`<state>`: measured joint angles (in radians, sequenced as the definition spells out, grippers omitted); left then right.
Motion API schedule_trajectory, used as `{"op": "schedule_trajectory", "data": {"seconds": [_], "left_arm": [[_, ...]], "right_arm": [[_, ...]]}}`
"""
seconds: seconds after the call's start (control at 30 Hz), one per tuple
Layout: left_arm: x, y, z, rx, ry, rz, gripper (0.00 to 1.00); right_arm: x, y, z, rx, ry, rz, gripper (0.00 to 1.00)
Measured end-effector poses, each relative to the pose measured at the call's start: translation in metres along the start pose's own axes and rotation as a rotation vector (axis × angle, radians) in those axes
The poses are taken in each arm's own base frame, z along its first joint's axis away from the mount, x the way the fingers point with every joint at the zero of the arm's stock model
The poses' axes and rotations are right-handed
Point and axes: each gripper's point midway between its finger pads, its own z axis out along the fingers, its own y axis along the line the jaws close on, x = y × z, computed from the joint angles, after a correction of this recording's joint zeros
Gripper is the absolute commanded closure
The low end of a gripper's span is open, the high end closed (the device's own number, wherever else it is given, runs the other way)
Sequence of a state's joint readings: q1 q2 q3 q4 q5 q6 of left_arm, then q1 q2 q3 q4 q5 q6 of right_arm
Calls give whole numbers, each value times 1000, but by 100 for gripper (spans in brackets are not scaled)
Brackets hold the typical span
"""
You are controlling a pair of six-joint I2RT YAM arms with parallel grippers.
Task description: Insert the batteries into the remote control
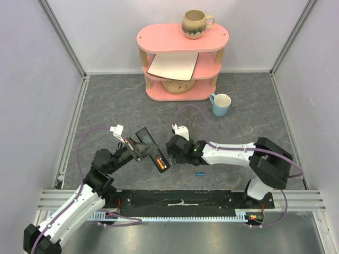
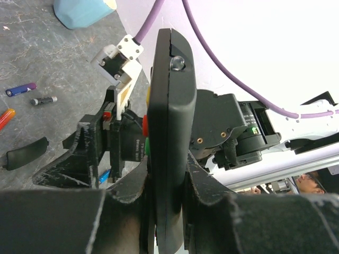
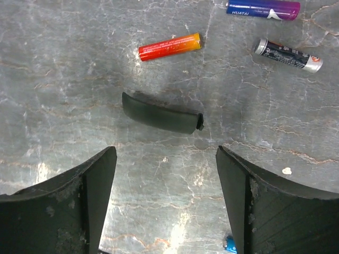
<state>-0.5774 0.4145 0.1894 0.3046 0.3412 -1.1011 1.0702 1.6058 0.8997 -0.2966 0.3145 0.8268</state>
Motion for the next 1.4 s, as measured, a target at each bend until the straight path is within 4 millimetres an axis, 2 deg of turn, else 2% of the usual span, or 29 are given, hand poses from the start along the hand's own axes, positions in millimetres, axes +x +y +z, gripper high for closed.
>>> {"op": "schedule_trajectory", "data": {"seconds": [0.3, 0.43, 0.73, 0.93, 0.97, 1.1, 1.23, 1.4], "left_arm": [[0, 0, 0, 1, 0, 1, 98], [0, -1, 0, 2, -1, 1, 98], [-5, 3, 0, -14, -25, 1, 98], [-5, 2, 0, -9, -22, 2, 98], [-5, 1, 0, -7, -22, 2, 98], [-5, -1, -1, -1, -26, 5, 98], [-6, -1, -1, 2, -27, 6, 98], [-6, -2, -1, 3, -27, 6, 98]], "right_arm": [[3, 1, 21, 110, -2, 17, 13], [-4, 3, 27, 136, -16, 15, 14], [-11, 4, 34, 155, -29, 12, 29], [-8, 3, 32, 138, -31, 7, 49], [-6, 2, 31, 130, -29, 6, 54], [1, 0, 23, 105, -11, -14, 61], [9, -12, 2, 89, 27, -111, 70], [-12, -19, -32, 57, 26, -336, 66]]}}
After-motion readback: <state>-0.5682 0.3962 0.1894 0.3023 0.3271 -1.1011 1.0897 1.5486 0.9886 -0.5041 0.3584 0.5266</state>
